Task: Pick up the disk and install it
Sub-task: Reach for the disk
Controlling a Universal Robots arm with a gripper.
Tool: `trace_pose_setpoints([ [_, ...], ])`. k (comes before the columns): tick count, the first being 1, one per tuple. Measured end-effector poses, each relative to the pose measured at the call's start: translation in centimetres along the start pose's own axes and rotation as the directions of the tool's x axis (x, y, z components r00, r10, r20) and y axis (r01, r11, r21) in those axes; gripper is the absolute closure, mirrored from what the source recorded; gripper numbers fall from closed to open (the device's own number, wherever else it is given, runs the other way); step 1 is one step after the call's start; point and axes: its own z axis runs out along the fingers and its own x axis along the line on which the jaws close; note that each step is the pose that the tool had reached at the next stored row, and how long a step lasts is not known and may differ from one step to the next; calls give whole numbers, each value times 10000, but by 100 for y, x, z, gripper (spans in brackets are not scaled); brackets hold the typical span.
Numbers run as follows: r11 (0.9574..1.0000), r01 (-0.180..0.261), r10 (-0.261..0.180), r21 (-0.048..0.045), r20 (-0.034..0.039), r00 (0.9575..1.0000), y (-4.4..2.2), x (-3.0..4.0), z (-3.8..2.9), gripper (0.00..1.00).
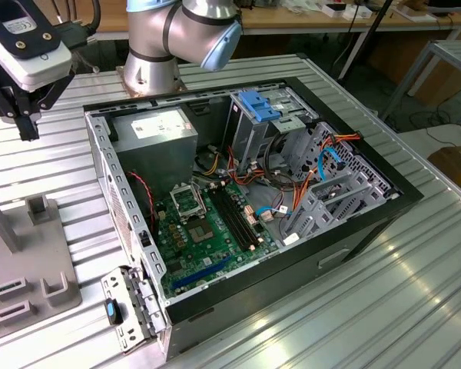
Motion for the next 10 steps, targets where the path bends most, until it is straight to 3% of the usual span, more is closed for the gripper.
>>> trace_pose_setpoints([
  [4,10000,-1,1,0,0,10000,-1,6,0,89],
  [10,10000,1,-1,0,0,10000,-10,134,0,89],
])
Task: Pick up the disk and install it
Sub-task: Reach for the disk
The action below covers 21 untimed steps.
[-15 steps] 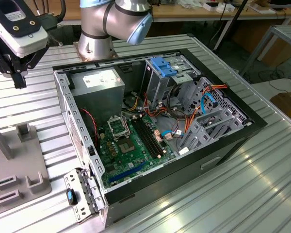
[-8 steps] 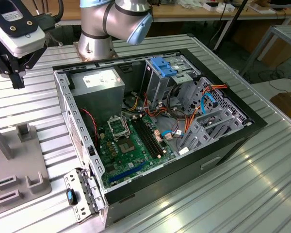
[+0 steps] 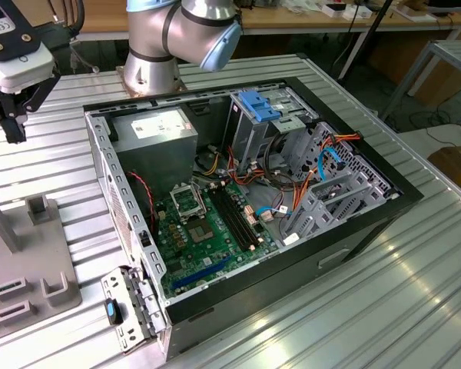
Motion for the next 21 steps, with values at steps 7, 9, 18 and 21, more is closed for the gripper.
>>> trace_pose_setpoints([
  [7,10000,-1,1,0,1,10000,-12,161,0,89],
  [9,10000,-1,1,0,1,10000,-15,212,1,89],
  [18,10000,-1,1,1,0,10000,-28,376,0,89],
  [21,10000,-1,1,0,0,10000,-28,378,1,89],
])
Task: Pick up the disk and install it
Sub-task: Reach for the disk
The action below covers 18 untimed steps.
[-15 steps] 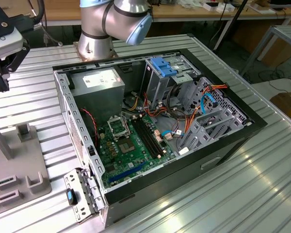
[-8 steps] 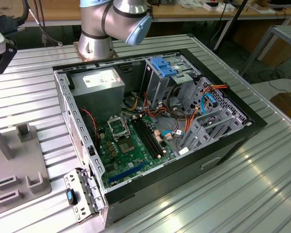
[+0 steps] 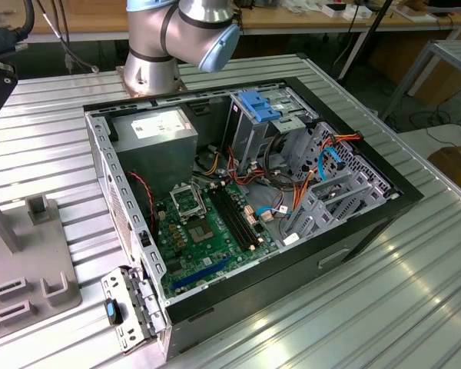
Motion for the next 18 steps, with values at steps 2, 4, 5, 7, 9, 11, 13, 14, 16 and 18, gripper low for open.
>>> trace_pose_setpoints([
  [2,10000,0,0,0,0,10000,0,1,0,89],
  [4,10000,0,0,1,0,10000,0,2,0,89],
  [5,10000,0,0,0,0,10000,0,4,0,89],
  [7,10000,-2,2,0,0,10000,-1,20,0,89],
  [9,10000,0,0,0,0,10000,-6,81,-2,89],
  [11,10000,0,0,0,0,10000,-12,179,-3,89],
  [13,10000,-1,1,0,0,10000,-19,275,-5,89],
  [14,10000,0,0,0,0,10000,-23,327,-5,89],
  [16,10000,0,0,0,0,10000,-29,411,-6,89],
  [18,10000,-1,1,1,0,10000,-35,506,-7,89],
])
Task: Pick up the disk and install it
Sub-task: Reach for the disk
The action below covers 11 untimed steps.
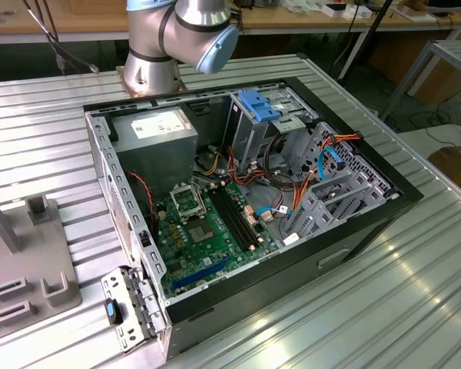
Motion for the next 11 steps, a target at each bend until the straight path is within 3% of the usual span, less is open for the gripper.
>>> trace_pose_setpoints([
  [1,10000,0,0,1,-1,10000,-3,37,-1,89],
  [11,10000,1,-1,0,0,10000,-4,44,-1,89],
])
